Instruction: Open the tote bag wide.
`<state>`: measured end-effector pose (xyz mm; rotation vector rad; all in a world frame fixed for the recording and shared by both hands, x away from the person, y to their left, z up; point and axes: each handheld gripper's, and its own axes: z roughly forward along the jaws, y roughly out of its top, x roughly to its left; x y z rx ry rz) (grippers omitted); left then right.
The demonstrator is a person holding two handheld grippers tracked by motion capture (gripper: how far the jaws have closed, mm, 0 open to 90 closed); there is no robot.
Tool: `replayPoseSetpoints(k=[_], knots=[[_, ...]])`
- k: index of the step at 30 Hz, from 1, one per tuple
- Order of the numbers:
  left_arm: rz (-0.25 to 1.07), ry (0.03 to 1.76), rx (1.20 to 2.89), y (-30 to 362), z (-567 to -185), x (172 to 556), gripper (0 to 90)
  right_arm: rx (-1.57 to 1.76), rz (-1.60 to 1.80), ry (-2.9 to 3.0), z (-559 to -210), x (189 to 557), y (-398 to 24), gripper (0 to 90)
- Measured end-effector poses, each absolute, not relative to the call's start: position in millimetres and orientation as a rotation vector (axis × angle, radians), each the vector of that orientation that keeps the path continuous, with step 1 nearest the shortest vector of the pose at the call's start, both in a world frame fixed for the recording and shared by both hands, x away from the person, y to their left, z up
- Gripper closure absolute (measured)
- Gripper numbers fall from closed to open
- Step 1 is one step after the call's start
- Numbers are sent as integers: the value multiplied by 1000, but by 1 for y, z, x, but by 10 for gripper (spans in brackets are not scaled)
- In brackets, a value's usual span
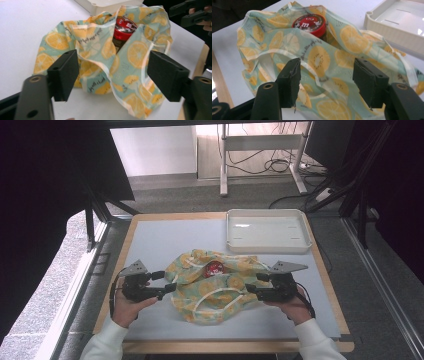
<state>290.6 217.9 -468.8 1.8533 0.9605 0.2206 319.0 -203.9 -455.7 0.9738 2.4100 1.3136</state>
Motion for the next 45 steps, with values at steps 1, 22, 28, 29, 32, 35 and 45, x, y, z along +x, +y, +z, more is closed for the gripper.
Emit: replayPoseSetpoints(k=[1,22,28,29,32,35,45], knots=[[219,964,1853,217,-468,292,305,974,1312,2411,-455,320,-203,403],[171,906,1934,186,-466,323,850,930,1326,2401,-445,348,-169,836],[148,887,1942,171,-462,332,900,916,1304,2432,-446,356,-155,887],[142,884,1943,169,-462,332,900,915,1301,2434,-447,358,-152,887],[136,856,1970,161,-461,333,900,922,1292,2430,-449,362,-148,887],[127,851,1986,159,-464,332,900,899,1280,2428,-449,362,-144,887],[106,850,2013,154,-472,331,900,920,1263,2433,-454,366,-145,887]])
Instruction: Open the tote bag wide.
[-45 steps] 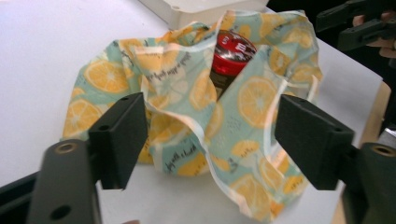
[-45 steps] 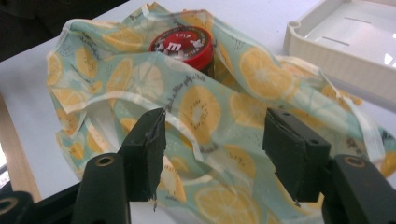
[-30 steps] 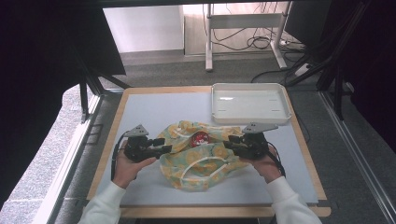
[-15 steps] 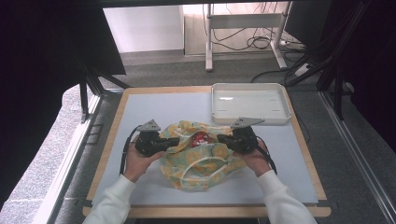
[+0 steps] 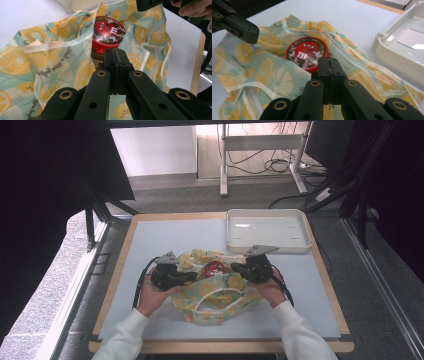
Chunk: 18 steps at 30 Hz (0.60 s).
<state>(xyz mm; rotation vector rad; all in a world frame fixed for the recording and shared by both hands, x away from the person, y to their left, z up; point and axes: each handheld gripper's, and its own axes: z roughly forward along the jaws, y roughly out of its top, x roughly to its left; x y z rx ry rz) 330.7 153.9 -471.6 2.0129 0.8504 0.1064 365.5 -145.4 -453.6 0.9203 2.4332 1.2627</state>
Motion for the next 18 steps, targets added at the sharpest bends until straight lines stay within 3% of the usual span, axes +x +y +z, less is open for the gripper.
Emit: replayPoseSetpoints(k=[18], knots=[[96,877,2067,146,-490,340,900,945,1139,2483,-474,371,-141,889]])
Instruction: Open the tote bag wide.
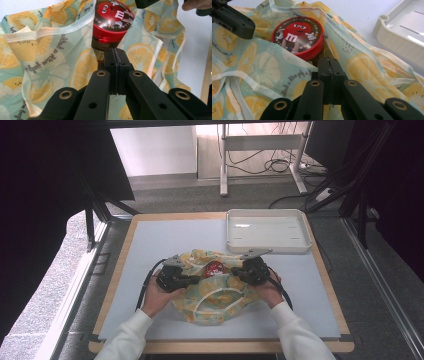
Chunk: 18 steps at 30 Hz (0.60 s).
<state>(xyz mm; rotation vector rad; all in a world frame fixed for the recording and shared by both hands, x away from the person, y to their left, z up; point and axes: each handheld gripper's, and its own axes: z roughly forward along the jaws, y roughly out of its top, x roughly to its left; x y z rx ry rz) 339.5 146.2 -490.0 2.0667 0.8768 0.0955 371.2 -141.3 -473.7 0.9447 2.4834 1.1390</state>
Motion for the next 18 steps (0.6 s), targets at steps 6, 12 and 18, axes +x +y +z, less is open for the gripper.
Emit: replayPoseSetpoints(k=[6,12,18], knots=[[105,898,2072,146,-495,344,900,952,1124,2495,-478,373,-140,889],[117,926,2079,146,-501,350,900,951,1110,2509,-481,373,-140,889],[123,948,2102,144,-509,360,900,953,1078,2544,-487,373,-136,889]])
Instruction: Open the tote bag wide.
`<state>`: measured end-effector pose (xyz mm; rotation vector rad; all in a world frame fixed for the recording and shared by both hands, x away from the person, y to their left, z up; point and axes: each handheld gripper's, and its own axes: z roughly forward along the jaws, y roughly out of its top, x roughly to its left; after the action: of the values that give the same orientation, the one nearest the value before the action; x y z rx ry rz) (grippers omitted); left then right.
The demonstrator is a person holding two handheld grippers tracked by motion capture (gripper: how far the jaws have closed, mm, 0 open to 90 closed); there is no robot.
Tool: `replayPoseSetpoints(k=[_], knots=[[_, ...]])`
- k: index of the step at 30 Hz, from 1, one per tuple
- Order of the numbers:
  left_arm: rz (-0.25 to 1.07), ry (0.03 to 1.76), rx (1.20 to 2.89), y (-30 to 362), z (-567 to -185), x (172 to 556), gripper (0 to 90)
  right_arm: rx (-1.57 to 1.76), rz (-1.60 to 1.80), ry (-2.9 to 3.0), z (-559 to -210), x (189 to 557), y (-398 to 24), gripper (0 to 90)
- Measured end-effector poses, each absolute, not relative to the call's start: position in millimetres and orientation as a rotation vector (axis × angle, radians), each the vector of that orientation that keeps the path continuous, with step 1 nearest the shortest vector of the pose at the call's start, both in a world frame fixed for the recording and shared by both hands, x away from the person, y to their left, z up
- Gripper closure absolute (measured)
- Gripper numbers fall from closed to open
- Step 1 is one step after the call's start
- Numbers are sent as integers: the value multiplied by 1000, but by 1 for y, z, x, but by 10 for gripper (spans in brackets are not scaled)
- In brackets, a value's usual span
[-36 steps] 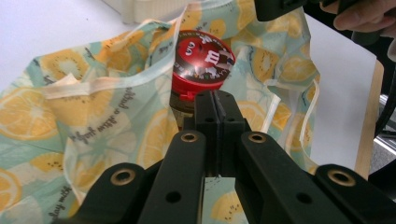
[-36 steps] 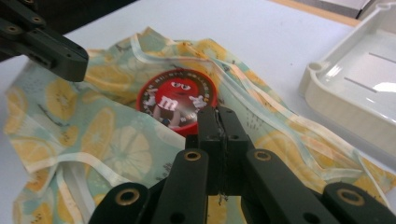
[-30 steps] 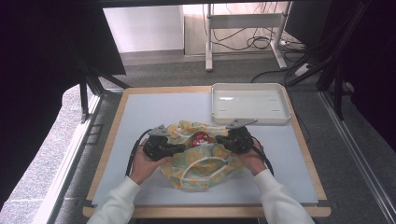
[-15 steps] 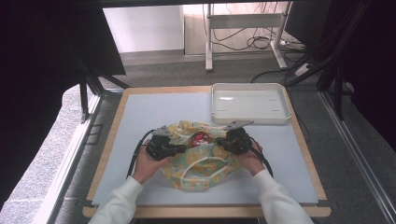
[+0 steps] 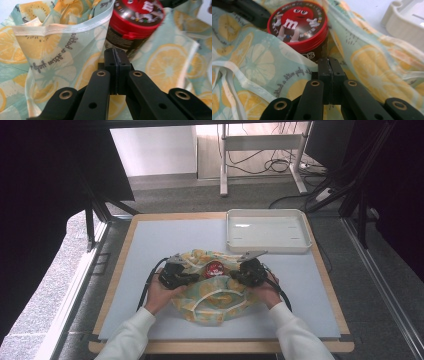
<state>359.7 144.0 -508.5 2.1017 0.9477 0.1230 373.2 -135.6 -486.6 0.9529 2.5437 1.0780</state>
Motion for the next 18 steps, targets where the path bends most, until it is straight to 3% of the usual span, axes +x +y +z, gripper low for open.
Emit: replayPoseSetpoints(k=[18], knots=[[123,986,2071,139,-521,409,900,803,1015,2716,-506,338,-128,889]])
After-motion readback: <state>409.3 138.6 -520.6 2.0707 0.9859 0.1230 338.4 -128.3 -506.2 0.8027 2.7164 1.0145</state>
